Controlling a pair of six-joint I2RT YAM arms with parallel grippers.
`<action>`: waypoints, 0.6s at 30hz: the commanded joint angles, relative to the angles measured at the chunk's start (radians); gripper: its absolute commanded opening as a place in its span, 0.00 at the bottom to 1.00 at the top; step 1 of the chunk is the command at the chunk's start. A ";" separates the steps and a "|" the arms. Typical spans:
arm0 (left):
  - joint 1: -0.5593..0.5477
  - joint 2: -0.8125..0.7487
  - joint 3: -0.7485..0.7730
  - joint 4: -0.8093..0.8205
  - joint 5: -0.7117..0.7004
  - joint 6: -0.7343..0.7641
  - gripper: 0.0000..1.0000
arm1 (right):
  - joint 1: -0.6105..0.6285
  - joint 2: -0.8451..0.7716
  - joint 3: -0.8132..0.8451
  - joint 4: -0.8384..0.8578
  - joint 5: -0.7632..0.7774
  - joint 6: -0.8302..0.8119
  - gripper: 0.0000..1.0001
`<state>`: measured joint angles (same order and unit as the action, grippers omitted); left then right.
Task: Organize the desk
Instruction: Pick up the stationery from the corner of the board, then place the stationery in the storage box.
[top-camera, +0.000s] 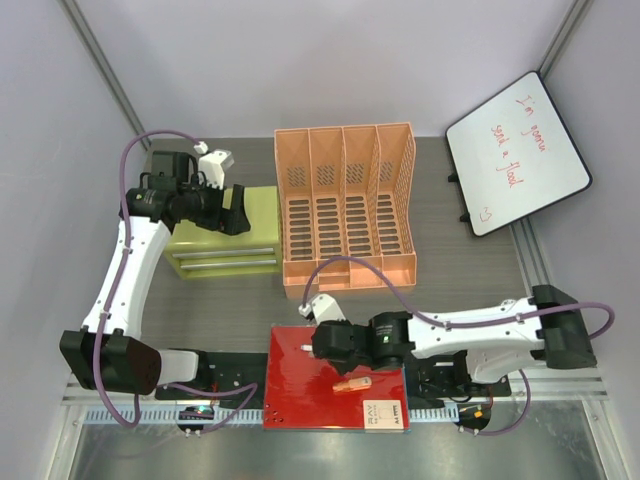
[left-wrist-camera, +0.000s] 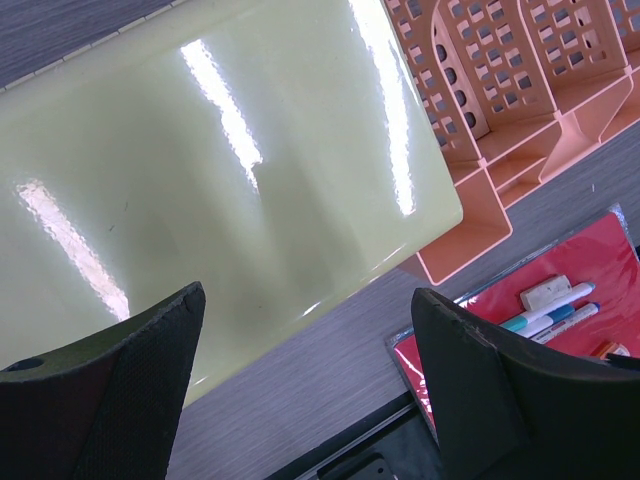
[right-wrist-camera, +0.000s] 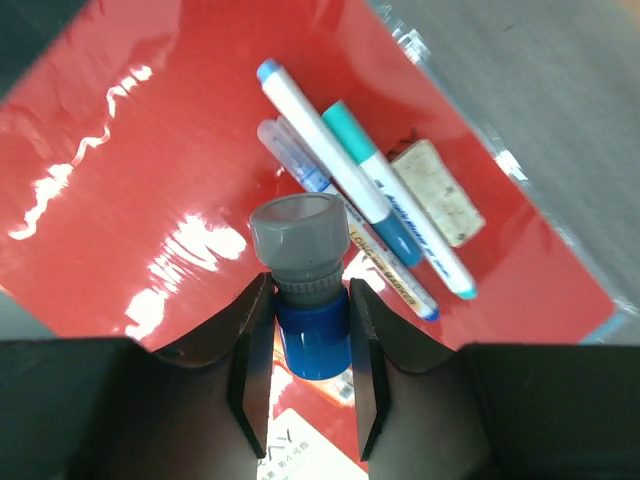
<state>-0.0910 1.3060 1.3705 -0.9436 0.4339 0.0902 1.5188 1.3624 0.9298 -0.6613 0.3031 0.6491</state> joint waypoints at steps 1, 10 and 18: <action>0.005 -0.036 0.039 0.003 0.000 0.013 0.85 | -0.028 -0.108 0.135 -0.154 0.178 0.041 0.22; 0.005 -0.042 0.027 0.014 -0.014 0.022 0.85 | -0.515 -0.135 0.182 -0.305 0.373 -0.049 0.01; 0.007 -0.034 0.024 0.017 -0.011 0.029 0.84 | -0.631 -0.052 0.236 -0.198 0.418 -0.411 0.01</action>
<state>-0.0910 1.2953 1.3705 -0.9463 0.4263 0.1051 0.8959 1.3048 1.1206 -0.9314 0.6731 0.4629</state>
